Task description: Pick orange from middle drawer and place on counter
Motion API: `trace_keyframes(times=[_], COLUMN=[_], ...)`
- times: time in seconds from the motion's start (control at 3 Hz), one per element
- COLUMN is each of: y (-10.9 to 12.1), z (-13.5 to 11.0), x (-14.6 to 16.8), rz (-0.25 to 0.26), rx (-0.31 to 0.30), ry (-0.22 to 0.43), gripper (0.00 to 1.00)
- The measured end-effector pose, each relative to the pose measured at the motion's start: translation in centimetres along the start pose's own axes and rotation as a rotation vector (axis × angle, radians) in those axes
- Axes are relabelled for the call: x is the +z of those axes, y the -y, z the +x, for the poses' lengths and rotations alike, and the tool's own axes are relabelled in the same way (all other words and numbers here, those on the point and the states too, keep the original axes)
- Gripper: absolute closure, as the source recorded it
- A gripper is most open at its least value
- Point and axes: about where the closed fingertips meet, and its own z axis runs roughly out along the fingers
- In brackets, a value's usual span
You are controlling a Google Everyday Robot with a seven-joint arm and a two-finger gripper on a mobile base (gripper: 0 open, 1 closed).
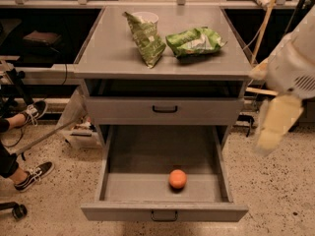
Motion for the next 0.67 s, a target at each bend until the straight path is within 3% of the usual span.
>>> trace_keyframes(times=[0.33,0.67], y=[-3.4,-6.7], z=[-2.3,-3.7], x=[12.2,25.1], rz=[-0.239,-0.423], rx=[0.045,0.151], ry=[0.114,0.171], gripper=[0.00,0.00])
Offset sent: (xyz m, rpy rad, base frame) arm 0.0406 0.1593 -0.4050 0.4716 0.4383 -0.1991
